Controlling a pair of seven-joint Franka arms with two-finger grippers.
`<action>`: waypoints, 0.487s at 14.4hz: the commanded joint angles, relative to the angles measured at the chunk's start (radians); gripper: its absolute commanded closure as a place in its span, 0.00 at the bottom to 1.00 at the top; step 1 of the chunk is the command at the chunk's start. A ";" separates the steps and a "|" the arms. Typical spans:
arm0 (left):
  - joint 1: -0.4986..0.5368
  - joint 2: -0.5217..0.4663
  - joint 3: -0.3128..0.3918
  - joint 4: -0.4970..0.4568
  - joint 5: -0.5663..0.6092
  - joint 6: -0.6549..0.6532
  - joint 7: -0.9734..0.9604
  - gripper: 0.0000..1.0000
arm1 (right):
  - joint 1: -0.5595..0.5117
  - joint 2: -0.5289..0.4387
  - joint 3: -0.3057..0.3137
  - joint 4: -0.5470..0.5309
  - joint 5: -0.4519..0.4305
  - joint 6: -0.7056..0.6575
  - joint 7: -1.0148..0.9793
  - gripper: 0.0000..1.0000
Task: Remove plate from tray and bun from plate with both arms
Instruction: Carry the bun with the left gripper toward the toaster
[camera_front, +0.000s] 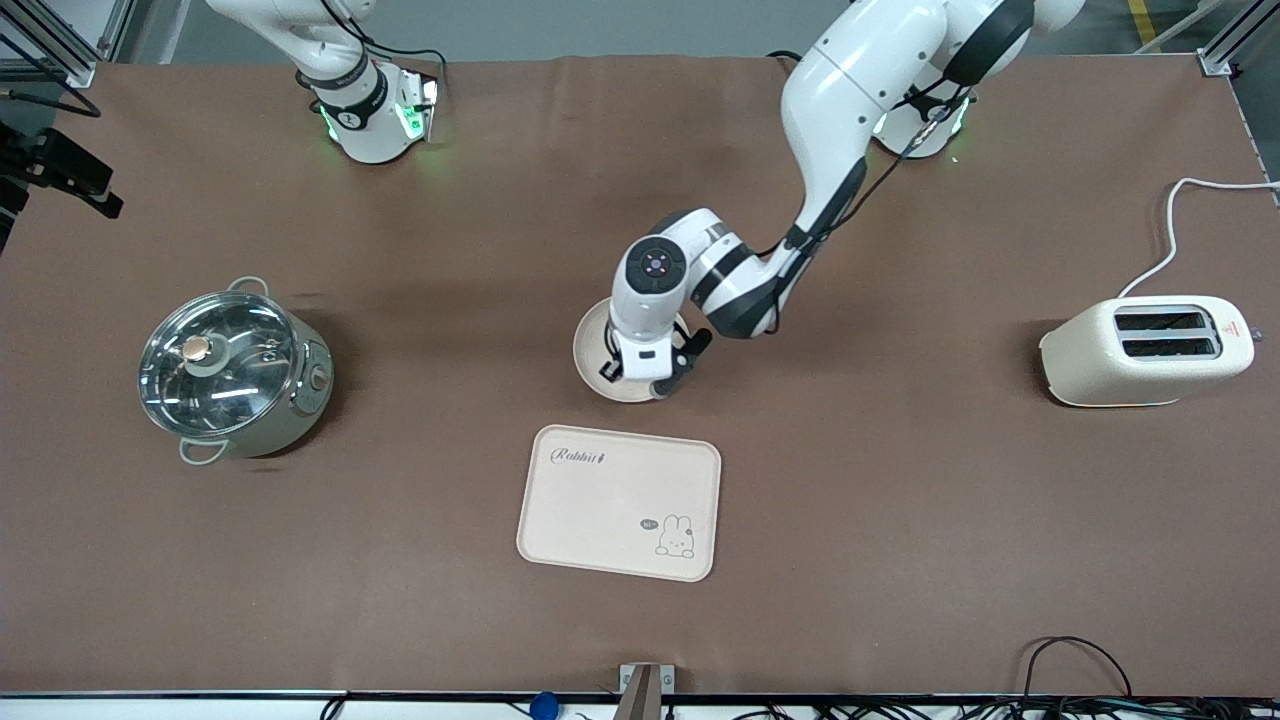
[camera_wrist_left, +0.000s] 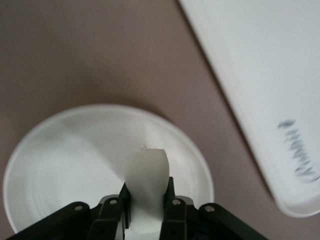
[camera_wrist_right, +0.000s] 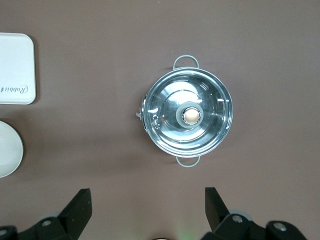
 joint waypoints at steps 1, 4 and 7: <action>0.096 -0.111 0.001 -0.022 0.023 -0.148 0.053 0.72 | -0.030 0.003 0.007 0.011 -0.016 -0.026 -0.005 0.00; 0.239 -0.166 0.000 -0.053 0.023 -0.260 0.199 0.72 | -0.038 0.003 0.007 0.010 -0.013 -0.024 -0.006 0.00; 0.391 -0.190 0.000 -0.128 0.042 -0.265 0.355 0.72 | -0.051 0.003 0.007 0.011 -0.004 -0.024 -0.006 0.00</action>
